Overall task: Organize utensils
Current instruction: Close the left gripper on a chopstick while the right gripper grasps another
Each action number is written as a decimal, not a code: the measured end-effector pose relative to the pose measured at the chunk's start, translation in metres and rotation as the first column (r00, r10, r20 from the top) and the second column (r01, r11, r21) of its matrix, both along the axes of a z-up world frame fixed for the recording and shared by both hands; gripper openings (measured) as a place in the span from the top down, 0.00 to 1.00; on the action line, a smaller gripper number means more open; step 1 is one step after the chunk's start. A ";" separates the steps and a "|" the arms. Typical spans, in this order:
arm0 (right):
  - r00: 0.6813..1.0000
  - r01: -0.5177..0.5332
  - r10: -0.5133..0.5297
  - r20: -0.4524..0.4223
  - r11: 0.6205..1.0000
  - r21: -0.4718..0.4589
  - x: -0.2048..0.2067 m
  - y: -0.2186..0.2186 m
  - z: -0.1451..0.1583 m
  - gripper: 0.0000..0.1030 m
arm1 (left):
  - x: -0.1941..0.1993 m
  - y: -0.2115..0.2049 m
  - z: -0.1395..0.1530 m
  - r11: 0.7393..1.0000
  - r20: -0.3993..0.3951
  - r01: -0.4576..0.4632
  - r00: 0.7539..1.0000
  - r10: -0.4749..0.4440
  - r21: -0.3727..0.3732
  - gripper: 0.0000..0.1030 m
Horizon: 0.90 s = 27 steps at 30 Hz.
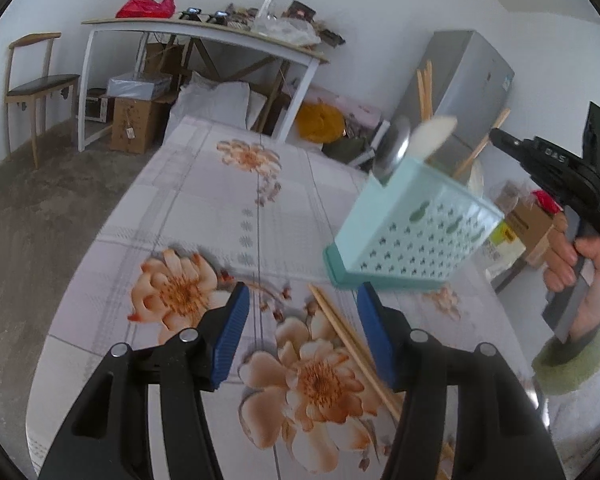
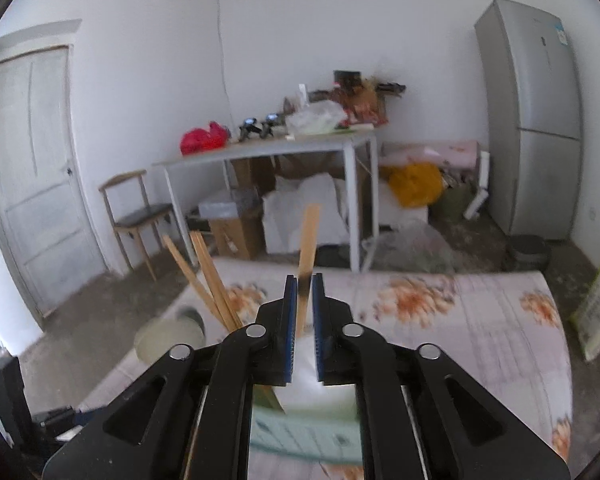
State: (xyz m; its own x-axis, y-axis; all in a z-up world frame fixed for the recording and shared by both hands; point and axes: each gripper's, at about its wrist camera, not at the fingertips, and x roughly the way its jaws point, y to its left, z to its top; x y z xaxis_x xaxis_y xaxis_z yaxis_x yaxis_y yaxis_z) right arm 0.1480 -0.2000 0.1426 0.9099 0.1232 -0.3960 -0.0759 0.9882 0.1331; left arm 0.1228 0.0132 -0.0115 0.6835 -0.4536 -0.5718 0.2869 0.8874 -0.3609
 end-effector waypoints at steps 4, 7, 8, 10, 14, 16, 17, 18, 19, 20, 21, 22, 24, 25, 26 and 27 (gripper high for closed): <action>0.998 0.061 -0.061 0.001 0.997 0.038 -0.030 -0.020 0.001 0.61 | -0.003 -0.010 -0.006 0.999 -0.027 0.024 0.999 -0.024 0.025 0.42; 0.994 0.104 -0.105 0.003 0.992 0.066 -0.053 -0.032 0.002 0.58 | -0.005 -0.021 -0.010 0.998 -0.046 0.050 0.998 -0.048 0.046 0.40; 0.993 0.114 -0.115 0.003 0.990 0.077 -0.058 -0.035 0.002 0.57 | -0.006 -0.025 -0.011 0.997 -0.051 0.060 0.997 -0.058 0.054 0.40; 0.991 0.135 -0.136 -0.007 0.983 0.121 -0.076 -0.041 -0.002 0.56 | -0.008 -0.033 -0.014 0.993 -0.057 0.084 0.995 -0.079 0.081 0.38; 0.987 0.140 -0.124 -0.098 0.973 0.183 -0.095 -0.037 -0.030 0.56 | -0.015 -0.057 -0.024 0.975 -0.080 0.150 0.987 -0.138 0.166 0.38; 0.979 0.142 -0.110 -0.171 0.972 0.185 -0.102 -0.028 -0.052 0.56 | -0.020 -0.070 -0.029 0.958 -0.084 0.182 0.982 -0.168 0.223 0.38; 0.974 0.141 -0.103 -0.200 0.972 0.187 -0.105 -0.024 -0.061 0.56 | -0.022 -0.075 -0.031 0.947 -0.082 0.196 0.980 -0.181 0.253 0.38; 0.968 0.138 -0.090 -0.235 0.970 0.200 -0.109 -0.019 -0.073 0.56 | -0.026 -0.081 -0.033 0.935 -0.076 0.206 0.978 -0.192 0.290 0.38; 0.964 0.135 -0.078 -0.254 0.968 0.213 -0.113 -0.018 -0.080 0.56 | -0.028 -0.083 -0.034 0.928 -0.072 0.209 0.978 -0.197 0.307 0.38; 0.958 0.129 -0.062 -0.279 0.965 0.230 -0.117 -0.015 -0.089 0.56 | -0.030 -0.085 -0.035 0.922 -0.068 0.212 0.977 -0.201 0.323 0.38; 0.955 0.125 -0.053 -0.292 0.964 0.234 -0.120 -0.013 -0.094 0.56 | -0.031 -0.086 -0.036 0.918 -0.068 0.215 0.977 -0.204 0.333 0.38; 0.952 0.121 -0.045 -0.304 0.964 0.236 -0.121 -0.009 -0.099 0.56 | -0.031 -0.087 -0.037 0.915 -0.070 0.217 0.976 -0.205 0.340 0.38; 0.948 0.099 -0.015 -0.317 0.963 0.252 -0.122 -0.002 -0.103 0.56 | -0.032 -0.088 -0.040 0.905 -0.080 0.218 0.976 -0.203 0.366 0.38; 0.948 0.083 0.004 -0.319 0.963 0.257 -0.121 0.003 -0.104 0.56 | -0.031 -0.088 -0.041 0.902 -0.083 0.217 0.976 -0.201 0.374 0.38; 0.948 0.072 0.014 -0.318 0.963 0.259 -0.126 0.006 -0.106 0.56 | -0.032 -0.087 -0.042 0.900 -0.083 0.214 0.977 -0.198 0.379 0.40; 0.948 0.055 0.032 -0.318 0.964 0.260 -0.124 0.009 -0.106 0.56 | -0.032 -0.086 -0.042 0.899 -0.081 0.210 0.978 -0.194 0.383 0.41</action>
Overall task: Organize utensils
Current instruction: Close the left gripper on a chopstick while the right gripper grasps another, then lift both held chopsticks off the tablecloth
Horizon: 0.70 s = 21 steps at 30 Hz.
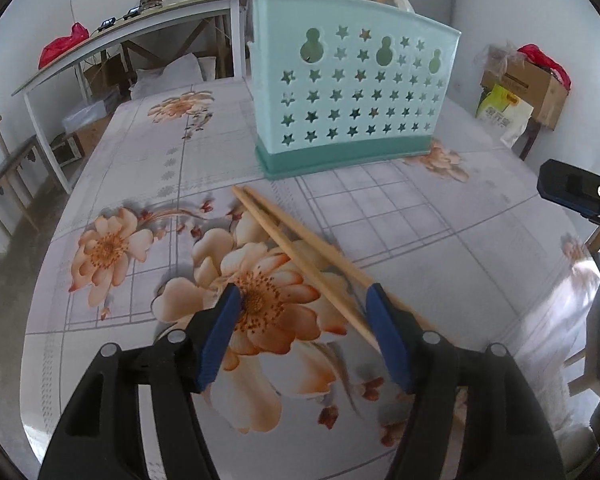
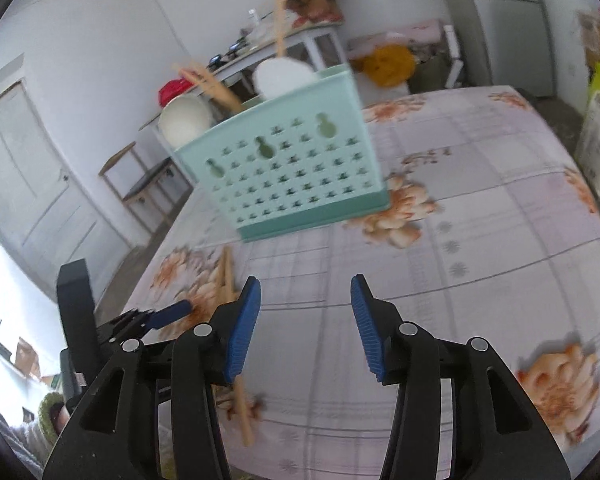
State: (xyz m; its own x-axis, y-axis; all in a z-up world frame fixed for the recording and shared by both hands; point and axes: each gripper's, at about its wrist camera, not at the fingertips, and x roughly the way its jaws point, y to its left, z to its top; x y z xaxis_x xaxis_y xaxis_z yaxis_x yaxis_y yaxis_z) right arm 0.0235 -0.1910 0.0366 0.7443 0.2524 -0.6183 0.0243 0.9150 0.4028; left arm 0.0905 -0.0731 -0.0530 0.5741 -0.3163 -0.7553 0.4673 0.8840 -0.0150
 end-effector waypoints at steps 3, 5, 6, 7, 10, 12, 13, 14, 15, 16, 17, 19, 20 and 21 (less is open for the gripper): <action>0.997 -0.074 0.073 -0.019 0.997 -0.010 0.008 0.017 -0.002 0.56 | 0.000 0.005 0.001 1.000 -0.002 -0.014 1.000 0.014 0.003 0.47; 0.988 -0.143 0.141 -0.058 0.989 -0.026 0.017 0.033 -0.010 0.56 | -0.001 0.009 0.001 1.000 -0.005 -0.024 1.000 0.024 0.004 0.54; 0.983 -0.173 0.169 -0.077 0.984 -0.039 0.021 0.041 -0.014 0.56 | -0.002 0.011 0.002 1.000 -0.006 -0.028 1.000 0.028 0.005 0.56; 0.974 -0.209 0.203 -0.096 0.976 -0.062 0.026 0.052 -0.019 0.57 | -0.002 0.014 0.002 0.999 -0.010 -0.034 0.999 0.034 0.003 0.60; 0.952 -0.286 0.270 -0.143 0.952 -0.111 0.034 0.077 -0.032 0.60 | -0.004 0.023 0.003 0.999 -0.019 -0.050 0.999 0.050 -0.002 0.70; 0.943 -0.311 0.285 -0.170 0.939 -0.147 0.037 0.089 -0.038 0.63 | -0.005 0.028 0.003 0.998 -0.024 -0.061 0.998 0.061 -0.006 0.75; 0.938 -0.322 0.291 -0.186 0.932 -0.168 0.039 0.095 -0.042 0.66 | -0.006 0.031 0.003 0.998 -0.025 -0.065 0.998 0.065 -0.007 0.79; 0.935 -0.330 0.293 -0.200 0.925 -0.188 0.041 0.100 -0.046 0.68 | -0.006 0.033 0.003 0.998 -0.027 -0.070 0.997 0.070 -0.008 0.81; 0.937 -0.328 0.289 -0.198 0.921 -0.209 0.041 0.103 -0.047 0.72 | -0.006 0.036 0.003 0.997 -0.030 -0.074 0.997 0.074 -0.009 0.83; 0.938 -0.329 0.285 -0.196 0.910 -0.250 0.040 0.107 -0.048 0.76 | -0.006 0.037 0.002 0.997 -0.031 -0.077 0.997 0.077 -0.011 0.86; 0.940 -0.327 0.281 -0.194 0.905 -0.271 0.040 0.109 -0.048 0.80 | -0.006 0.039 0.002 0.997 -0.032 -0.080 0.996 0.079 -0.011 0.89; 0.943 -0.317 0.271 -0.194 0.909 -0.269 0.040 0.107 -0.048 0.93 | -0.007 0.041 0.003 0.997 -0.034 -0.082 0.996 0.082 -0.010 0.92; 0.943 -0.316 0.271 -0.195 0.913 -0.258 0.040 0.105 -0.049 0.95 | -0.007 0.041 0.003 0.997 -0.036 -0.082 0.996 0.082 -0.011 0.93; 0.943 -0.312 0.269 -0.195 0.919 -0.242 0.039 0.101 -0.050 0.95 | -0.008 0.041 0.003 0.997 -0.040 -0.079 0.996 0.079 -0.015 0.93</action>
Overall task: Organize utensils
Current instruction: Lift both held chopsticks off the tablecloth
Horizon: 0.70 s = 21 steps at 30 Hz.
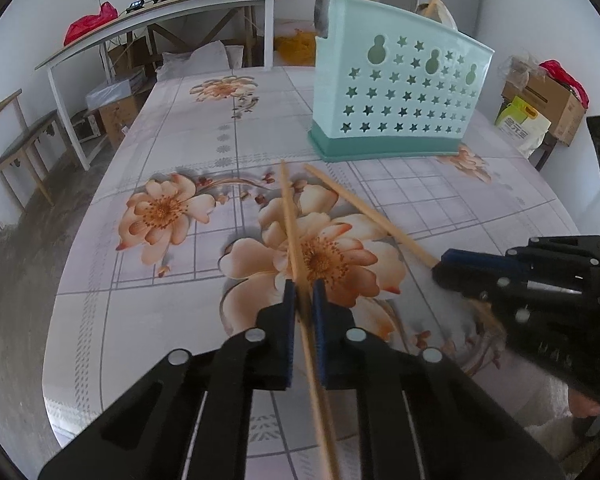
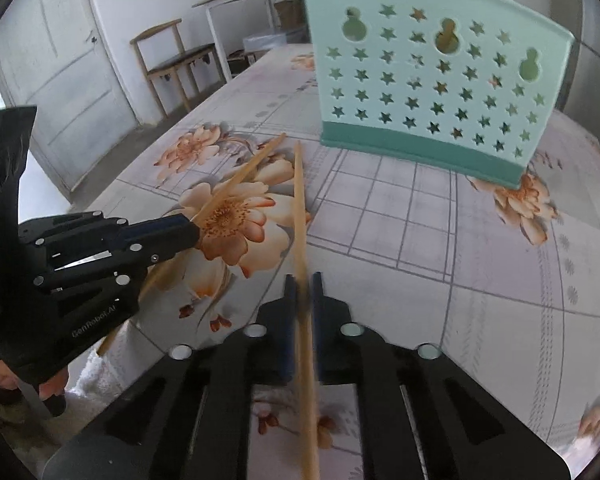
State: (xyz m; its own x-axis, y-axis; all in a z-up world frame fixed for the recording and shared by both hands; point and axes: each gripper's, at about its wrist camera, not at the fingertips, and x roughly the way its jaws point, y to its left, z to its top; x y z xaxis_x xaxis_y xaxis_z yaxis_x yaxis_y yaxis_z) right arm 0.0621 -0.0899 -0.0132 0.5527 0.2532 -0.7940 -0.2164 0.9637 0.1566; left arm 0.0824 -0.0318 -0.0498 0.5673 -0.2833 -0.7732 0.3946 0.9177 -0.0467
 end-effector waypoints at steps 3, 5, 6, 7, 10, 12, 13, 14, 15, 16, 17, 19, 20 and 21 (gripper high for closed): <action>1.000 0.020 -0.020 -0.001 1.000 -0.003 -0.006 -0.010 0.000 0.96 | -0.005 -0.001 0.001 1.000 -0.008 0.018 1.000 -0.018 -0.003 0.94; 0.999 0.039 -0.039 -0.006 0.999 -0.008 -0.013 -0.020 0.001 0.96 | -0.010 -0.002 0.002 0.999 -0.020 0.033 0.999 -0.033 -0.008 0.94; 0.999 0.047 -0.047 -0.010 0.999 -0.007 -0.017 -0.024 0.002 0.96 | -0.013 -0.002 0.002 0.999 -0.026 0.041 0.999 -0.042 -0.009 0.94; 0.998 0.060 -0.060 -0.015 0.998 -0.009 -0.021 -0.030 0.002 0.96 | -0.015 -0.003 0.003 0.999 -0.032 0.049 0.998 -0.049 -0.009 0.94; 0.992 0.118 -0.118 -0.035 0.993 -0.008 -0.036 -0.050 0.003 0.96 | -0.022 -0.005 0.004 0.997 -0.051 0.070 0.996 -0.071 -0.015 0.94; 0.985 0.164 -0.164 -0.049 0.986 -0.005 -0.041 -0.063 0.003 0.96 | -0.023 -0.009 0.003 0.996 -0.057 0.085 0.995 -0.085 0.001 0.94; 0.982 0.181 -0.181 -0.053 0.984 -0.003 -0.043 -0.068 0.003 0.96 | -0.022 -0.011 0.003 0.996 -0.059 0.088 0.994 -0.088 0.007 0.94; 0.978 0.200 -0.199 -0.059 0.980 0.001 -0.045 -0.074 0.004 0.96 | -0.021 -0.012 0.003 0.996 -0.064 0.090 0.994 -0.090 0.008 0.93; 0.975 0.212 -0.211 -0.065 0.977 0.009 -0.045 -0.079 0.004 0.95 | -0.017 -0.014 0.003 0.995 -0.076 0.095 0.993 -0.094 0.006 0.93; 0.974 0.216 -0.213 -0.077 0.976 0.025 -0.044 -0.084 0.004 0.95 | -0.014 -0.015 0.004 0.995 -0.086 0.098 0.992 -0.097 0.002 0.90; 0.973 0.218 -0.215 -0.081 0.975 0.036 -0.043 -0.086 0.004 0.95 | -0.012 -0.015 0.004 0.995 -0.091 0.099 0.991 -0.099 -0.002 0.87; 0.972 0.221 -0.218 -0.085 0.975 0.031 -0.039 -0.088 0.004 0.95 | -0.006 -0.019 0.004 0.995 -0.095 0.104 0.990 -0.104 0.001 0.81; 0.973 0.216 -0.213 -0.085 0.976 0.025 -0.036 -0.087 0.004 0.94 | -0.003 -0.021 0.004 0.994 -0.091 0.108 0.990 -0.107 0.011 0.80; 0.974 0.211 -0.208 -0.084 0.977 0.018 -0.033 -0.086 0.004 0.93 | 0.000 -0.023 0.003 0.993 -0.086 0.113 0.990 -0.111 0.020 0.80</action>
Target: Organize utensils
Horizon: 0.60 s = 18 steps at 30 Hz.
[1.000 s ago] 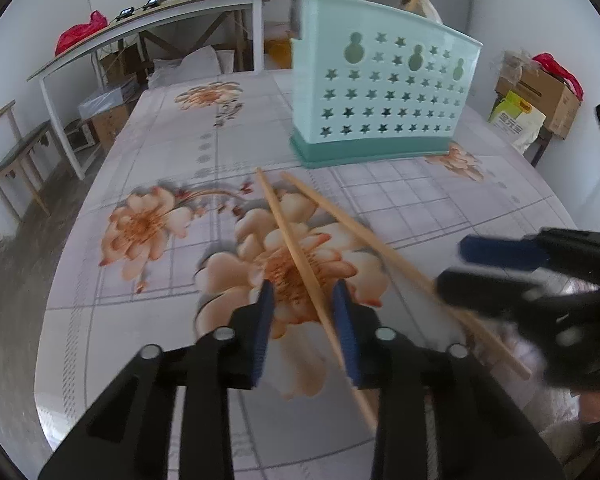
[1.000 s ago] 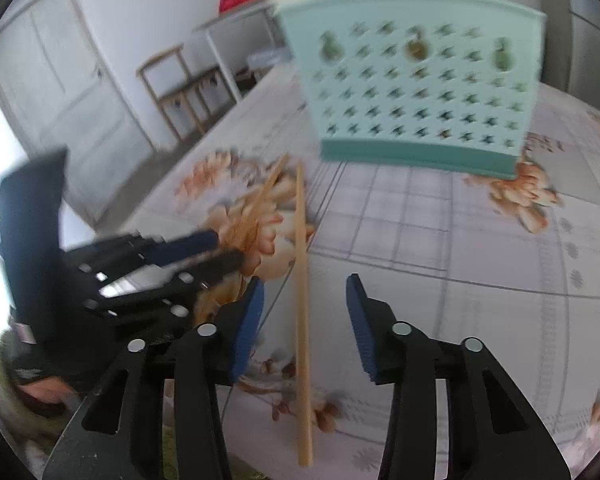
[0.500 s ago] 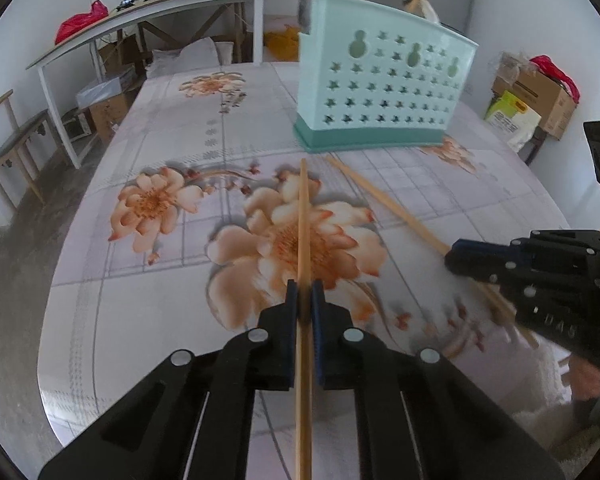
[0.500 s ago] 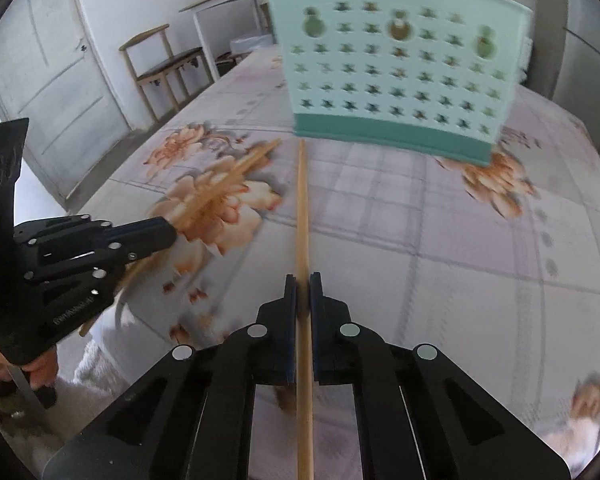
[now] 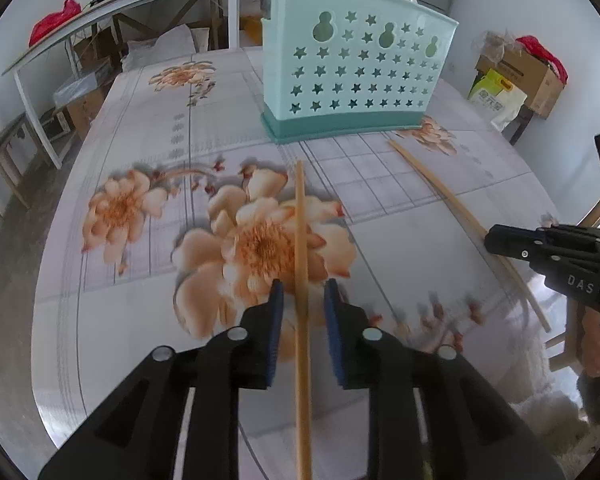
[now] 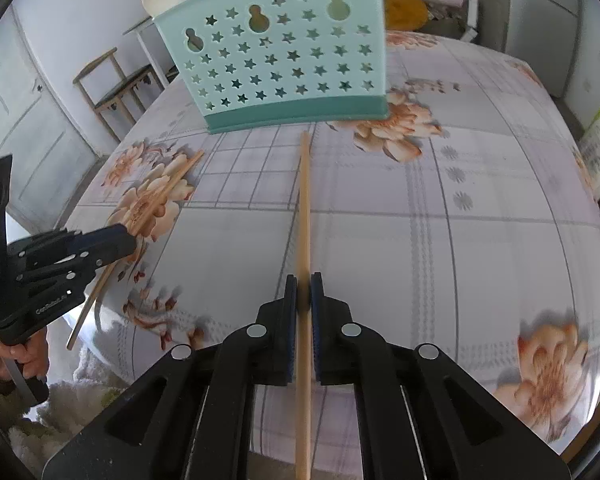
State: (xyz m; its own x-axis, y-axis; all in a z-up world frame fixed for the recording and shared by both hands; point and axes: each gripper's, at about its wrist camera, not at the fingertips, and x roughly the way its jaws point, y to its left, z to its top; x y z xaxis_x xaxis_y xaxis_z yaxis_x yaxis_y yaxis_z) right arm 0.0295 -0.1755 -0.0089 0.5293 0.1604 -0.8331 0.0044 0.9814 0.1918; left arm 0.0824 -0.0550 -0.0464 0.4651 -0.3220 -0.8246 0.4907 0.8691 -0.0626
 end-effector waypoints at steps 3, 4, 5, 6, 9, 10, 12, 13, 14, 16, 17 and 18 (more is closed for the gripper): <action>1.000 -0.009 0.009 -0.002 1.000 -0.014 0.008 0.005 0.000 0.93 | 0.011 -0.004 -0.001 1.000 0.008 0.000 1.000 0.000 0.003 0.80; 1.000 -0.012 0.012 0.001 1.000 -0.016 0.012 0.006 0.000 0.93 | 0.014 -0.005 -0.001 1.000 0.009 -0.003 1.000 0.003 0.001 0.80; 1.000 -0.013 0.013 0.004 1.000 -0.018 0.015 0.006 -0.001 0.93 | 0.018 -0.006 -0.001 1.000 0.010 -0.009 1.000 0.009 -0.001 0.80; 1.000 -0.013 0.013 0.006 1.000 -0.020 0.019 0.007 -0.001 0.93 | 0.023 -0.007 -0.001 1.000 0.010 -0.015 1.000 0.015 -0.005 0.80; 1.000 -0.006 0.006 0.014 1.000 -0.011 0.028 0.007 -0.002 0.93 | 0.031 -0.012 -0.002 1.000 0.020 -0.025 0.999 0.025 -0.009 0.80; 1.000 -0.006 0.007 0.019 1.000 -0.012 0.030 0.007 -0.002 0.93 | 0.033 -0.014 -0.002 1.000 0.029 -0.027 0.999 0.027 -0.008 0.80; 1.000 -0.005 0.005 0.031 1.000 -0.017 0.033 0.008 -0.003 0.94 | 0.036 -0.018 -0.003 1.000 0.044 -0.030 0.999 0.030 -0.004 0.80; 0.999 -0.004 0.004 0.034 1.000 -0.020 0.034 0.009 -0.003 0.95 | 0.036 -0.019 -0.003 1.000 0.048 -0.031 0.998 0.031 -0.004 0.80; 0.999 -0.003 0.004 0.039 1.000 -0.022 0.035 0.009 -0.003 0.95 | 0.036 -0.020 -0.003 0.999 0.053 -0.032 0.998 0.032 -0.004 0.80; 0.999 -0.002 0.003 0.047 1.000 -0.022 0.035 0.008 -0.004 0.95 | 0.036 -0.022 -0.003 0.999 0.065 -0.036 0.997 0.036 -0.001 0.85; 0.999 -0.002 0.003 0.050 1.000 -0.022 0.033 0.008 -0.004 0.95 | 0.035 -0.022 -0.003 0.999 0.070 -0.037 0.997 0.037 0.002 0.89; 0.999 -0.002 0.003 0.050 1.000 -0.020 0.034 0.009 -0.004 0.95 | 0.035 -0.021 -0.003 0.999 0.068 -0.038 0.997 0.038 0.000 0.90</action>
